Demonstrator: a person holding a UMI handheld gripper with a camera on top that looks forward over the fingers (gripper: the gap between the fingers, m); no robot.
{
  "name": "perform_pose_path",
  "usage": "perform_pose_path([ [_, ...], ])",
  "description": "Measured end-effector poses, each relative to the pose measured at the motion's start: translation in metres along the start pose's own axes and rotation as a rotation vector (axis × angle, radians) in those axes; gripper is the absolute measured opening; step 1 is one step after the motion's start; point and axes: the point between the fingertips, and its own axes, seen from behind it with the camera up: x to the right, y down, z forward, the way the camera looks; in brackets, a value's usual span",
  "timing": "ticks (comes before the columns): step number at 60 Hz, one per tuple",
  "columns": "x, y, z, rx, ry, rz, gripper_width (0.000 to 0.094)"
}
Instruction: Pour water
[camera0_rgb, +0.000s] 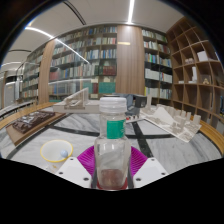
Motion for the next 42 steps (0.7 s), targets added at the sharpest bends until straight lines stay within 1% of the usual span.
perform_pose_path([
  [3, -0.004, 0.023, 0.009, -0.017, -0.002, 0.006, 0.0419],
  [4, -0.005, 0.028, 0.008, -0.008, 0.000, -0.005, 0.0439],
  [5, -0.004, 0.019, 0.009, 0.044, -0.001, -0.009, 0.0417],
  [6, -0.003, 0.023, 0.010, 0.030, 0.007, -0.018, 0.0414],
  [7, 0.005, 0.016, 0.001, 0.029, 0.013, -0.023, 0.0425],
  [8, 0.002, 0.016, 0.002, 0.050, 0.009, -0.009, 0.0422],
  [9, 0.001, 0.022, 0.003, 0.043, 0.015, 0.001, 0.0423],
  [13, 0.002, 0.019, 0.006, 0.047, 0.032, 0.033, 0.0484],
  [17, 0.004, 0.022, 0.004, 0.015, 0.035, 0.037, 0.0552],
  [19, 0.004, 0.028, 0.003, -0.025, 0.044, 0.036, 0.0632],
  [22, 0.002, 0.034, -0.001, -0.061, 0.046, 0.042, 0.0830],
  [23, 0.006, 0.034, -0.006, -0.064, 0.048, 0.045, 0.0877],
  [25, 0.009, 0.035, -0.012, -0.074, 0.068, 0.054, 0.0844],
  [26, 0.010, 0.036, -0.016, -0.079, 0.079, 0.059, 0.0842],
  [28, 0.010, 0.037, -0.024, -0.090, 0.087, 0.063, 0.0858],
  [42, -0.003, 0.038, -0.109, -0.168, 0.094, 0.044, 0.0855],
])
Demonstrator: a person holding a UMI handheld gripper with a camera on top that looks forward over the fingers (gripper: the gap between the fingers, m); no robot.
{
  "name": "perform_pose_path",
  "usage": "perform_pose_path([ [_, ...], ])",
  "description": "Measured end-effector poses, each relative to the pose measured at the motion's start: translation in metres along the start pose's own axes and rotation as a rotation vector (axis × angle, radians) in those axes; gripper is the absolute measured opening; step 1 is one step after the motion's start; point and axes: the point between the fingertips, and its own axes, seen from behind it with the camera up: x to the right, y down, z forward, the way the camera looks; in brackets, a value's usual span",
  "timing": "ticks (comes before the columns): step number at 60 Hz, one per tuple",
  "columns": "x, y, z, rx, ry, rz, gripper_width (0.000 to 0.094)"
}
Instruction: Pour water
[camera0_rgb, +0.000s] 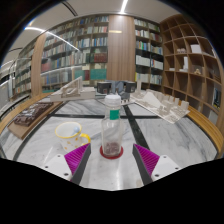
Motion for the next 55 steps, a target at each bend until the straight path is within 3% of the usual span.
perform_pose_path([
  [29, 0.006, 0.031, -0.186, -0.007, 0.045, 0.029, 0.0855],
  [55, 0.002, 0.036, -0.221, 0.012, 0.034, 0.003, 0.0852],
])
